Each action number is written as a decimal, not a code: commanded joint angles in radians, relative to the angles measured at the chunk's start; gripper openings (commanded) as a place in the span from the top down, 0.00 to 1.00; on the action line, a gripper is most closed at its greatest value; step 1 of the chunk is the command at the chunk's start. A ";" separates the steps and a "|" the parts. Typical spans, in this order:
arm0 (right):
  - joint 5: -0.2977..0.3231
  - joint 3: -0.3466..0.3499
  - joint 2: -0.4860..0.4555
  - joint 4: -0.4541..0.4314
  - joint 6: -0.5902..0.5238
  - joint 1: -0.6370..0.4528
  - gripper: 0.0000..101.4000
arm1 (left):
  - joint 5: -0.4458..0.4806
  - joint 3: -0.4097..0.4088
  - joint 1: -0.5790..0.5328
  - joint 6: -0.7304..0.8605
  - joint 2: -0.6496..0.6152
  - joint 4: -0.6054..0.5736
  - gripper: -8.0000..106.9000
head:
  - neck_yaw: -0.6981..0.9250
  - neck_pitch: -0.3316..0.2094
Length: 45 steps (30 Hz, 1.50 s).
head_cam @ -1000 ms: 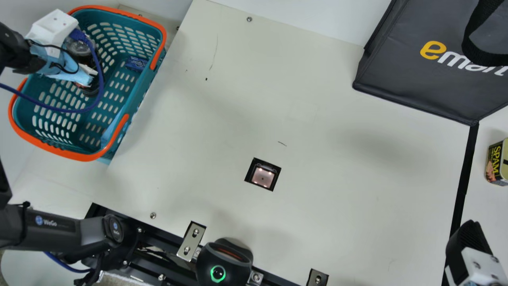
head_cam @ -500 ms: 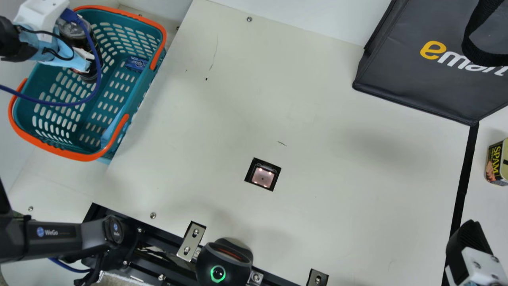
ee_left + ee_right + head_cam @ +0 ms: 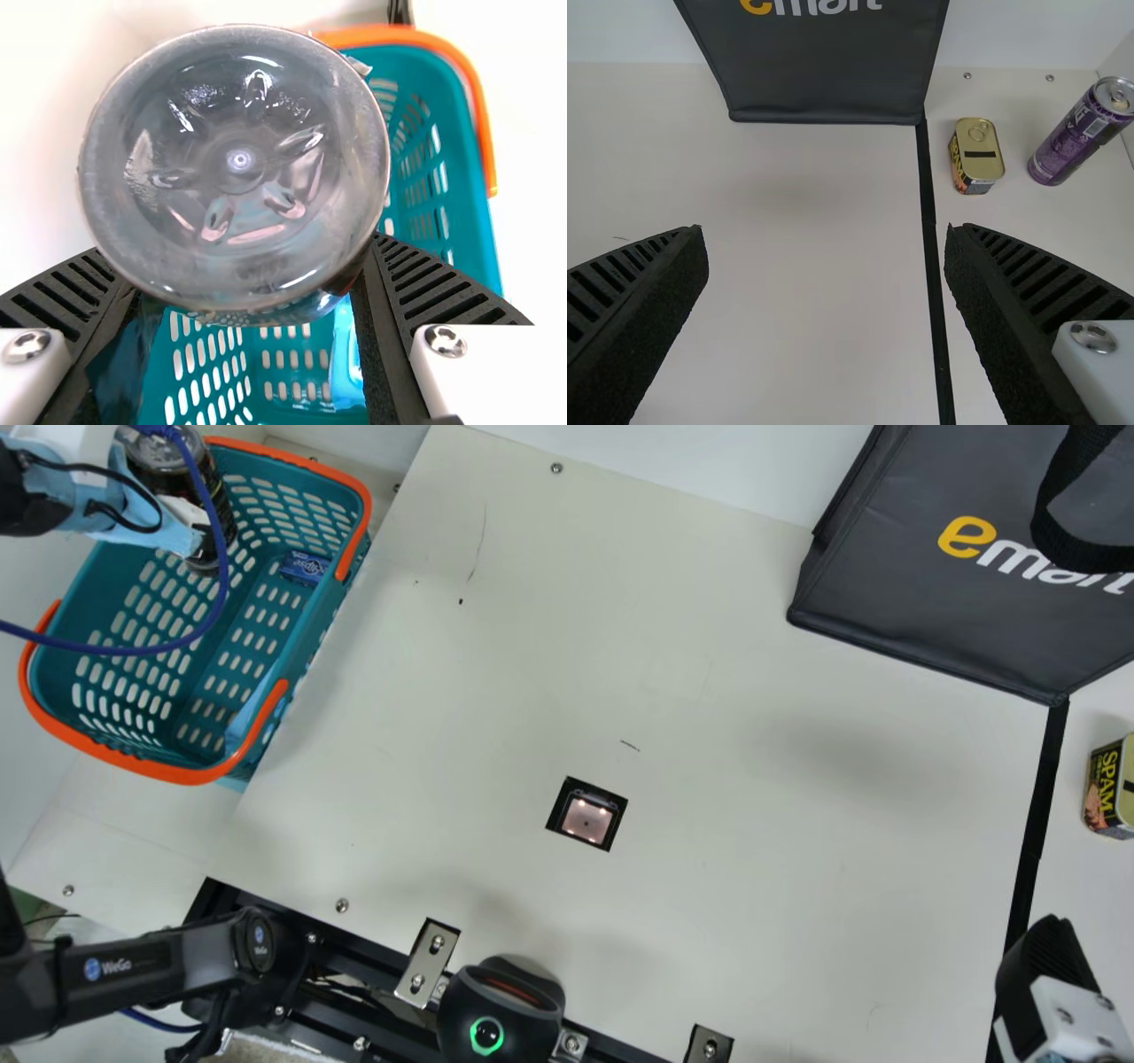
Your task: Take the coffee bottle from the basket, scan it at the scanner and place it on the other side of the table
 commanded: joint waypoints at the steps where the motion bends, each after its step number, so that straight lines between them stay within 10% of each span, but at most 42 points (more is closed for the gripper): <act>1: 0.000 0.000 0.000 0.000 0.000 0.000 0.06 | 0.007 -0.007 -0.013 -0.007 -0.010 0.001 1.00 | 0.002 -0.029; 45: 0.000 0.000 0.000 0.000 0.000 0.000 0.06 | 0.225 -0.016 -0.600 -0.464 -0.113 0.227 1.00 | 0.002 -0.029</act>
